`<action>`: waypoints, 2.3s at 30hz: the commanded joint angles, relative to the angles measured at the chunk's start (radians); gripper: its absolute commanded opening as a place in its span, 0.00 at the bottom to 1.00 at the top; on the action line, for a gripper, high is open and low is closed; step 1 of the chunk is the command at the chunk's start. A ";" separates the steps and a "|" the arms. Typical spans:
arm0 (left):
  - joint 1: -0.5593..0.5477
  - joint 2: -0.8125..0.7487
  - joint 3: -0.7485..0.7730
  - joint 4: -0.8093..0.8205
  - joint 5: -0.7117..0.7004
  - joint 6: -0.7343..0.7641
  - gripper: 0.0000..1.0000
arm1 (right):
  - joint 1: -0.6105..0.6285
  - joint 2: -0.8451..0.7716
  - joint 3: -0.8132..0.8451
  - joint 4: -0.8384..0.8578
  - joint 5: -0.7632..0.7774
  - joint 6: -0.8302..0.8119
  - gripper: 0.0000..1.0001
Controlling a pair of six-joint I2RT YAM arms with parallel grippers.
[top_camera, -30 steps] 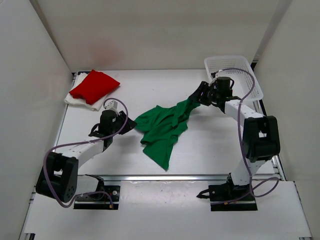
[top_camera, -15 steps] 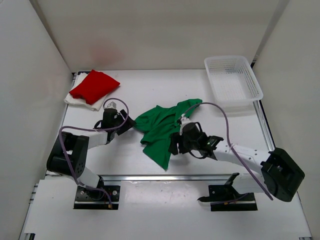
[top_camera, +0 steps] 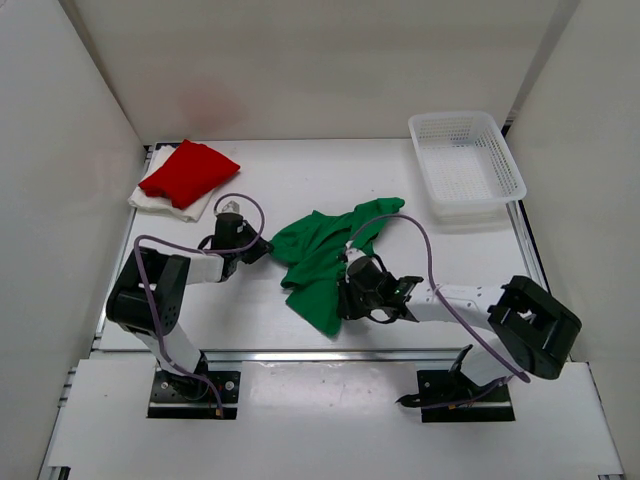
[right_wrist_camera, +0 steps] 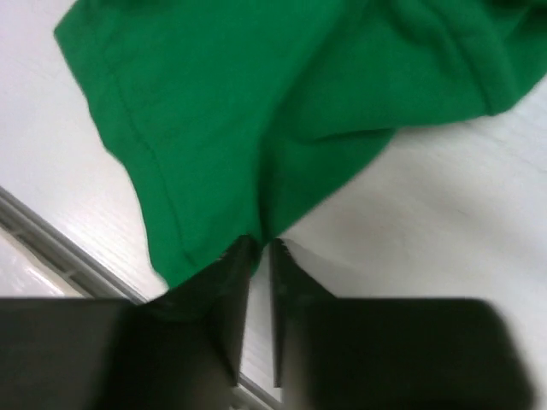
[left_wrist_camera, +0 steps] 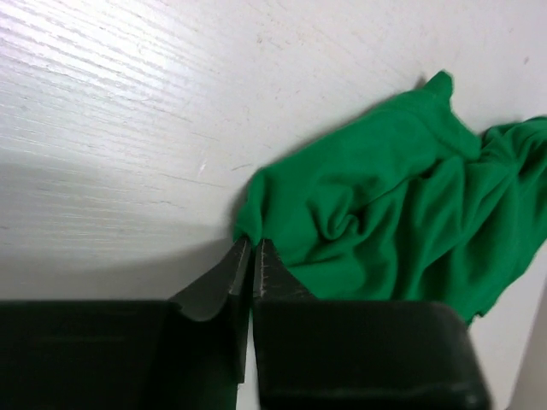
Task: Fold and stack the t-shirts
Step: Flatten out the tshirt
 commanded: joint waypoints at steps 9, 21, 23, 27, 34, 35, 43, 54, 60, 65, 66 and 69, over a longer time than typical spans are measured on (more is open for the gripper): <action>0.070 -0.340 0.123 -0.152 -0.093 0.054 0.00 | -0.365 -0.499 -0.124 -0.142 -0.058 -0.019 0.00; 0.051 -0.330 0.168 -0.188 -0.180 0.105 0.00 | -0.749 -0.763 -0.292 -0.173 -0.316 0.032 0.00; 0.059 -0.255 0.269 -0.226 -0.150 0.106 0.00 | -0.711 -0.725 -0.279 -0.150 -0.296 0.035 0.00; 0.096 -0.235 0.432 -0.308 -0.094 0.111 0.00 | -0.628 -0.712 -0.243 -0.150 -0.209 0.017 0.00; 0.124 -0.528 0.573 -0.617 -0.093 0.236 0.00 | -0.651 -0.795 -0.207 -0.196 -0.259 -0.013 0.01; 0.128 -0.542 0.601 -0.680 -0.096 0.256 0.00 | -0.654 -0.801 -0.204 -0.202 -0.265 -0.016 0.00; 0.139 -0.339 0.935 -0.794 -0.061 0.255 0.00 | -0.652 -0.771 -0.156 -0.181 -0.281 -0.033 0.00; 0.070 0.603 1.750 -1.014 -0.094 0.267 0.10 | -0.715 -0.617 -0.184 -0.089 -0.311 -0.017 0.00; 0.040 0.498 1.500 -0.971 -0.114 0.336 0.46 | -0.723 -0.555 -0.201 -0.040 -0.319 -0.005 0.00; 0.091 0.104 0.859 -0.547 -0.006 0.214 0.81 | -0.691 -0.554 -0.230 -0.001 -0.321 0.017 0.00; 0.099 0.044 0.756 -0.529 0.017 0.211 0.83 | -0.685 -0.553 -0.239 -0.001 -0.321 0.021 0.00; 0.113 -0.115 0.494 -0.477 0.016 0.198 0.50 | -0.668 -0.564 -0.248 0.005 -0.310 0.024 0.00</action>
